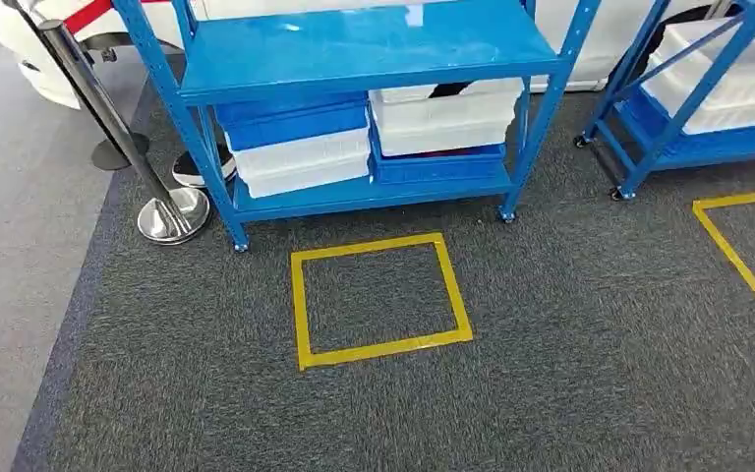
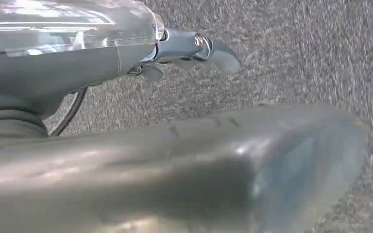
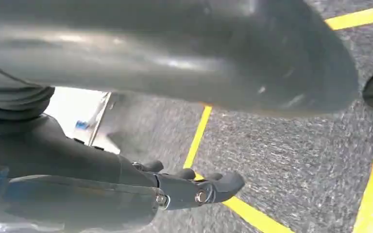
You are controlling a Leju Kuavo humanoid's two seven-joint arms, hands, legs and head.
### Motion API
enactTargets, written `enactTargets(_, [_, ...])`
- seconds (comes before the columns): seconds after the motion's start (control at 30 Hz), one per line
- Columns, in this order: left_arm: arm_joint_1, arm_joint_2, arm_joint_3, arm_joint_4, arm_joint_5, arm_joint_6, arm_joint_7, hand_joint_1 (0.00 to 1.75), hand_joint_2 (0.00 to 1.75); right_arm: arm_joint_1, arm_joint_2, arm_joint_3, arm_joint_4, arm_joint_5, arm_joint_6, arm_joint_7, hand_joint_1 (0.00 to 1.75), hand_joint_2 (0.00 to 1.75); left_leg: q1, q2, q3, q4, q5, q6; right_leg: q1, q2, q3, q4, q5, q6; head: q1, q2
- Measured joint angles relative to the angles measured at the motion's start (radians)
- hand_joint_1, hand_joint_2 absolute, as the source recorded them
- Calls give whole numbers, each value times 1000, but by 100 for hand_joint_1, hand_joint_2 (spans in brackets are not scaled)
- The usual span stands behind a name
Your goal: Take the parts from the cabinet and place them on the table.
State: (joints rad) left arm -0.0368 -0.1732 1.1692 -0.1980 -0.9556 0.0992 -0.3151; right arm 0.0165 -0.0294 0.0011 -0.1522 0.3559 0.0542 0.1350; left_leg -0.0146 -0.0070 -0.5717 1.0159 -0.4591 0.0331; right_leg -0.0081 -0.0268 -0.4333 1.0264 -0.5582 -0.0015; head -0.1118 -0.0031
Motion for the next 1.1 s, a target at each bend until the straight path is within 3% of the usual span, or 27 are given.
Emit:
enactTargets(0.07, [2, 0, 0, 0, 0, 1, 0, 0, 0, -4, 0, 0, -1, 5, 4, 0, 0, 0, 9, -11, 45, -27, -3, 6, -4, 14, -28, 70, -1, 7, 0, 0])
enactTargets(0.13, [-1, -1, 0, 0, 2, 4, 0, 0, 0, -8, 0, 1, -1, 8, 8, 0, 0, 0, 10, -21, 56, -30, -13, 10, -9, 22, -127, 202, -50, 13, 0, 0])
enactTargets(0.2, [1, -1, 0, 0, 2, 4, 0, 0, 0, -7, -3, 2, -1, 11, 9, 0, 0, 0, 11, -40, 74, -29, -30, 7, -15, 23, -209, 285, -104, 25, 0, 0])
enactTargets(0.23, [3, -2, 0, 0, 3, 4, 0, 0, 0, -7, -3, 3, -1, 11, 9, 0, 0, 0, 14, -51, 88, -29, -41, 3, -17, 23, -227, 275, -94, 30, 0, 0])
enactTargets(0.27, [5, -3, 0, 0, 4, 5, 0, 0, 0, -5, -4, 3, -1, 11, 8, 0, 0, 0, 17, -61, 103, -29, -52, -2, -18, 24, -226, 232, -65, 34, 0, 0])
enactTargets(0.3, [6, -3, 0, 0, 5, 6, 0, 0, 0, 0, -4, 3, -1, 7, 4, 0, 0, 0, 21, -65, 121, -29, -65, -6, -20, 26, -215, 163, -14, 34, 0, 0])
enactTargets(0.33, [7, -5, 0, 0, 7, 6, 0, 0, 0, 4, -5, 3, -1, 0, -2, -1, 0, 0, 23, -68, 137, -29, -78, -10, -23, 28, -205, 90, 55, 34, 0, 0])
enactTargets(0.37, [12, -5, 1, 0, 9, 6, 0, 0, 0, 8, -5, 2, 0, -5, -11, -1, 0, 0, 22, -71, 139, -29, -92, -16, -26, 33, -206, 28, 145, 34, 0, 0])
enactTargets(0.4, [11, -5, 2, 0, 10, 7, -2, 0, 0, 4, -5, 1, 1, -9, -18, -3, 0, 0, 20, -76, 152, -22, -103, -24, -17, 31, -211, 30, 115, 23, 0, 0])
enactTargets(0.43, [9, -6, 2, 0, 10, 8, -2, 0, 0, -1, -5, 0, 0, -12, -21, -3, 0, 0, 19, -73, 149, -28, -114, -32, -14, 34, -208, 33, 125, 13, -2, 0])
enactTargets(0.47, [7, -6, 2, 0, 10, 8, -2, 0, 0, -5, -5, 0, -2, -13, -24, -3, 0, 0, 20, -70, 166, -25, -111, -40, -15, 36, -205, 26, 120, 4, -1, 0])
enactTargets(0.53, [4, -5, 2, 0, 10, 6, -3, 0, 0, -6, -5, 0, -2, -14, -26, -3, 0, 0, 21, -64, 151, 7, -96, -46, -18, 33, -178, 18, 109, -12, -1, 0])
enactTargets(0.57, [3, -5, 2, 0, 10, 5, -3, 0, 0, -3, -5, 0, -2, -14, -26, -3, 0, 0, 21, -36, 133, 58, -87, -49, -17, 29, -161, 12, 100, -21, -1, 0])
enactTargets(0.6, [0, -5, 2, 0, 10, 5, -3, 0, 0, 0, -5, 0, -2, -14, -26, -3, 0, 0, 21, -17, 90, 128, -96, -54, -16, 26, -148, 9, 90, -24, -1, 0])
enactTargets(0.67, [-3, -5, 2, 0, 8, 2, -4, 0, 0, 1, -5, 0, -2, -13, -27, -3, 0, 0, 23, -5, -9, 256, -165, -64, -12, 22, -125, 9, 67, -27, -1, 0])
enactTargets(0.7, [-2, -5, 2, 0, 6, 1, -4, 0, 0, 1, -5, 0, -2, -12, -27, -3, 0, 0, 23, -3, -48, 290, -204, -62, -11, 22, -110, 9, 55, -28, -1, 0])
enactTargets(0.73, [1, -5, 2, 0, 4, -1, -5, 0, 0, 1, -5, 0, -2, -12, -27, -3, 0, 0, 23, -3, -71, 290, -219, -62, -10, 22, -93, 9, 42, -28, -1, 0])
enactTargets(0.77, [2, -5, 2, 0, 3, -2, -6, 0, 0, 1, -5, 0, -2, -12, -26, -3, 0, 0, 23, -2, -79, 262, -209, -59, -9, 22, -76, 9, 30, -28, -1, 0])
enactTargets(0.8, [3, -5, 2, 0, 3, -3, -8, 0, 0, 1, -5, 0, -2, -12, -26, -3, 0, 0, 21, -1, -75, 194, -161, -49, -5, 21, -52, 8, 12, -27, -1, 0])
enactTargets(0.83, [3, -5, 2, 0, 1, -5, -9, 0, 0, 1, -5, 0, -2, -12, -25, -3, 0, 0, 17, 1, -70, 130, -97, -36, -2, 17, -35, 7, 0, -27, -1, 0])
enactTargets(0.87, [6, -3, 2, 0, -1, -7, -10, 0, 0, 6, -4, 0, -2, -13, -24, -3, 0, 0, 10, 9, -72, 63, 9, -15, -3, 15, -27, 5, -14, -27, -1, 0])
enactTargets(0.9, [9, 4, 1, 0, -2, -10, -11, 0, 0, 1, 5, 0, 0, -15, -22, -2, 0, 0, 0, 10, -78, 59, 39, -9, 2, 16, -10, 9, -26, -19, 0, 0])
enactTargets(0.93, [8, 3, 1, 0, -4, -12, -11, 0, 0, 0, 3, -1, 0, -16, -23, -3, 0, 0, -2, 10, -66, 49, 22, -10, -1, 19, -8, 5, -36, -11, -1, 0])
enactTargets(0.97, [6, 3, 1, 0, -6, -13, -12, 0, 0, -5, 3, -1, -1, -16, -23, -2, 0, 0, -6, 10, -56, 44, 23, -9, -4, 14, 11, -7, -38, -4, -1, 0])
enactTargets(1.03, [0, 3, 0, 0, -8, -16, -13, 0, 0, -7, 3, -1, -2, -16, -24, -2, 0, 0, 1, -1, -15, 15, 16, 2, -2, 13, 13, 30, -10, 12, -2, 0])
enactTargets(1.07, [1, 3, 0, 0, -9, -17, -14, 0, 0, -7, 3, -1, -2, -16, -23, -2, 0, 0, 5, -1, 6, -1, 13, 4, -8, 18, 4, 66, -8, 13, -1, 0])
enactTargets(1.1, [1, 3, 0, 0, -9, -18, -14, 0, 0, -8, 3, -1, -2, -17, -23, -2, 0, 0, 6, -2, 21, -10, 8, 10, -7, 21, -31, 121, -14, 16, -1, 0])
